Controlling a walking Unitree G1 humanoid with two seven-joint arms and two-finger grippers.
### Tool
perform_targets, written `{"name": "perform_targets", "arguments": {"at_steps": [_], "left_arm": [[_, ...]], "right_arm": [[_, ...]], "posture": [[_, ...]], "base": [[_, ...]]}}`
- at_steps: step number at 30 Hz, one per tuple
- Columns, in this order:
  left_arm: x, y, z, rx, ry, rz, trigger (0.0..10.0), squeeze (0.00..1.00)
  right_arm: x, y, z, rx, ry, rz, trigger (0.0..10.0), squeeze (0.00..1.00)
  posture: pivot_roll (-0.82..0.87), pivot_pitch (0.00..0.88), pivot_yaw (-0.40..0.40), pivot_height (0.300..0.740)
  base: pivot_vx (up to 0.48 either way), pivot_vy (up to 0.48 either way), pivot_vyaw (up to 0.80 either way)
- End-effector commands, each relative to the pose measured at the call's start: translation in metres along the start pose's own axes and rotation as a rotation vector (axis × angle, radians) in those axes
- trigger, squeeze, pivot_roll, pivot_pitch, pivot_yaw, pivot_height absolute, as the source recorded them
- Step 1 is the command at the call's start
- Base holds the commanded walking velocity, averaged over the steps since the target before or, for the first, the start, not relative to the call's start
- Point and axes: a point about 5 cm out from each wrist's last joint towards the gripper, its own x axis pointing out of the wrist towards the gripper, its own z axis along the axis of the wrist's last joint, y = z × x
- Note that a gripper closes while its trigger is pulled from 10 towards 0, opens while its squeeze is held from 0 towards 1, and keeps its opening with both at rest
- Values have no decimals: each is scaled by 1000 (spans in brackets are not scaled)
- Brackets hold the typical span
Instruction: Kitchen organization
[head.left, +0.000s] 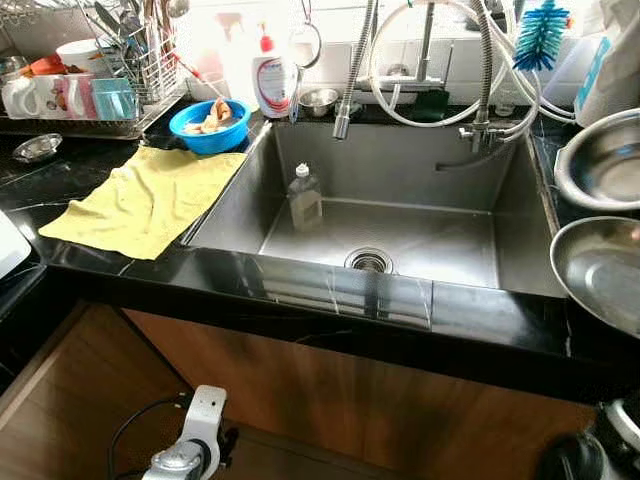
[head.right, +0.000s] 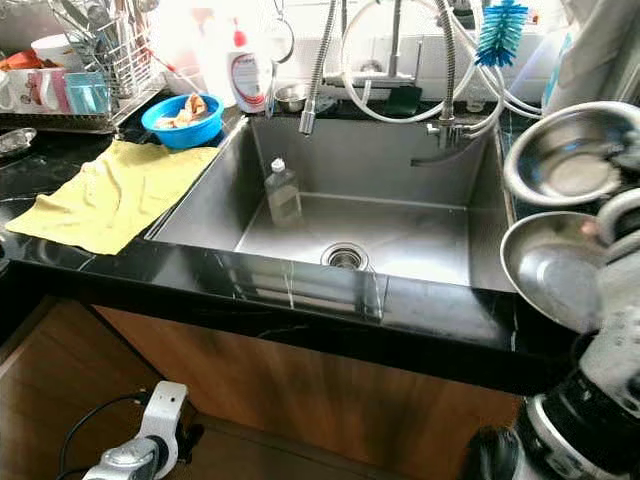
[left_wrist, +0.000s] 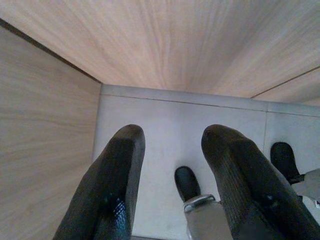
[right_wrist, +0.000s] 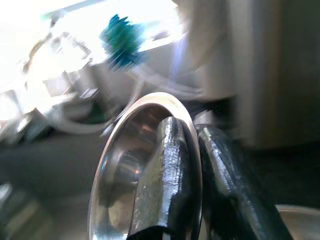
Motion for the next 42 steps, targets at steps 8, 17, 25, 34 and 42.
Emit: {"name": "perform_targets", "arguments": {"at_steps": [8,17,25,34,42], "left_arm": [[-1,4,-2,-18,-1,28,10000,0],[-1,1,-3,-25,-3,24,10000,0],[-1,1,-2,-39,-6,30,10000,0],[-1,1,-4,-54,-2,36,10000,0],[-1,1,-5,-50,2,32,10000,0]], "right_arm": [[35,33,-4,-105,-49,230,10000,0],[68,52,-29,-265,42,334,10000,0],[82,66,-48,-341,91,428,10000,0],[90,68,-76,-375,177,454,10000,0],[92,59,-85,-382,219,422,10000,769]], "posture": [[-217,0,65,740],[-210,0,55,740],[-197,0,45,740],[-183,0,38,740],[-187,0,41,740]], "base": [[0,0,0],[0,0,0],[0,0,0],[0,0,0],[0,0,0]]}}
